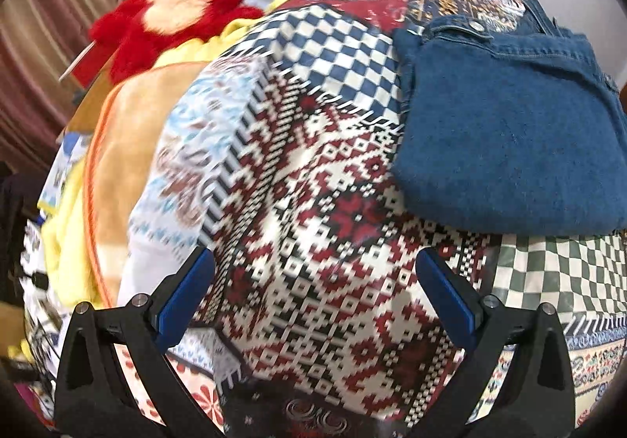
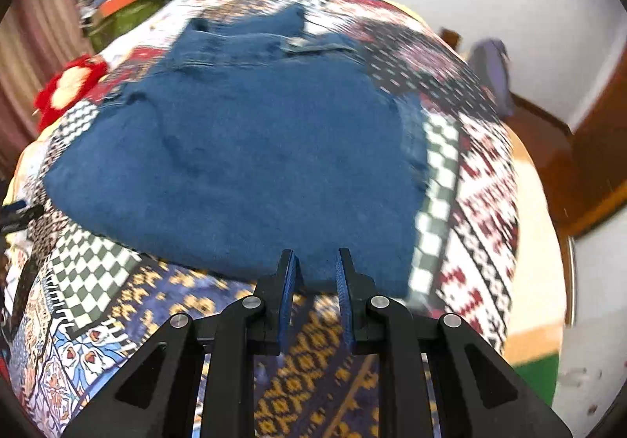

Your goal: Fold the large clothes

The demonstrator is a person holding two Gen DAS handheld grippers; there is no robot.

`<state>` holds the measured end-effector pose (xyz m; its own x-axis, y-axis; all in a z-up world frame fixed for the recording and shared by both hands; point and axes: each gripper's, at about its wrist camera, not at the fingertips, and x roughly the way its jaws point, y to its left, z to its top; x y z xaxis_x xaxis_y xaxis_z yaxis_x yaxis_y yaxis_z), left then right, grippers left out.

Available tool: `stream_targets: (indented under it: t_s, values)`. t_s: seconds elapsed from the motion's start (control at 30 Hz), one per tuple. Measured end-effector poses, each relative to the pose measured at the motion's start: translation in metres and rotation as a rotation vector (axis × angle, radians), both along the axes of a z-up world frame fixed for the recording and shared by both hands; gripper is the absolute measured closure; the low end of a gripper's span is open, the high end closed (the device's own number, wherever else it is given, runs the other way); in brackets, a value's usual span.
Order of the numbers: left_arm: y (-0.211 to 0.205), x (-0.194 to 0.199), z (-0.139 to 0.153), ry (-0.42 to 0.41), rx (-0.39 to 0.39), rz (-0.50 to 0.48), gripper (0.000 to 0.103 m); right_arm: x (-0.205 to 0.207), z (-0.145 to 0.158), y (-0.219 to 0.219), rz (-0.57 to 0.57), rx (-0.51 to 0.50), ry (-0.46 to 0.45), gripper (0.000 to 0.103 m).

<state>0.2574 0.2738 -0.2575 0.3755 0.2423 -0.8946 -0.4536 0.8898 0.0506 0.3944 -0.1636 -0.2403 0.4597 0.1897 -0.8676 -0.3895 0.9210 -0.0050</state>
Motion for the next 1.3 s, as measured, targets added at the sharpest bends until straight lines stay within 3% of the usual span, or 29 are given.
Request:
stream_targets:
  t_s: [0.1, 0.33, 0.57, 0.77, 0.9, 1.0, 1.13, 1.2, 1.3]
  values:
    - [-0.001, -0.01, 0.009, -0.054, -0.067, 0.011, 0.0, 0.001, -0.003, -0.014, -0.078, -0.045, 0.024, 0.087]
    - [-0.023, 0.011, 0.02, -0.179, -0.348, -0.031, 0.0, -0.006, 0.024, -0.019, -0.106, 0.074, -0.005, 0.087]
    - [-0.042, 0.048, -0.004, -0.21, -0.602, -0.064, 0.0, 0.0, 0.051, 0.026, -0.022, 0.158, -0.075, 0.087]
    - [-0.048, 0.074, -0.038, -0.203, -0.782, -0.041, 0.0, 0.02, 0.027, 0.065, 0.039, 0.162, -0.004, 0.087]
    - [-0.049, 0.086, -0.042, -0.23, -0.78, -0.051, 0.0, 0.031, -0.008, 0.085, 0.077, 0.12, 0.081, 0.087]
    - [-0.043, 0.098, -0.046, -0.263, -0.816, -0.042, 0.0, 0.031, -0.016, 0.086, 0.076, 0.139, 0.042, 0.087]
    - [-0.028, 0.109, -0.048, -0.318, -0.843, -0.02, 0.001, 0.037, -0.02, 0.081, 0.048, 0.197, 0.077, 0.087]
    - [-0.025, 0.115, -0.047, -0.33, -0.827, 0.004, 0.005, 0.038, -0.02, 0.078, 0.041, 0.219, 0.088, 0.087]
    - [-0.027, 0.121, -0.042, -0.326, -0.746, 0.032, 0.021, 0.037, -0.018, 0.077, 0.037, 0.229, 0.098, 0.087]
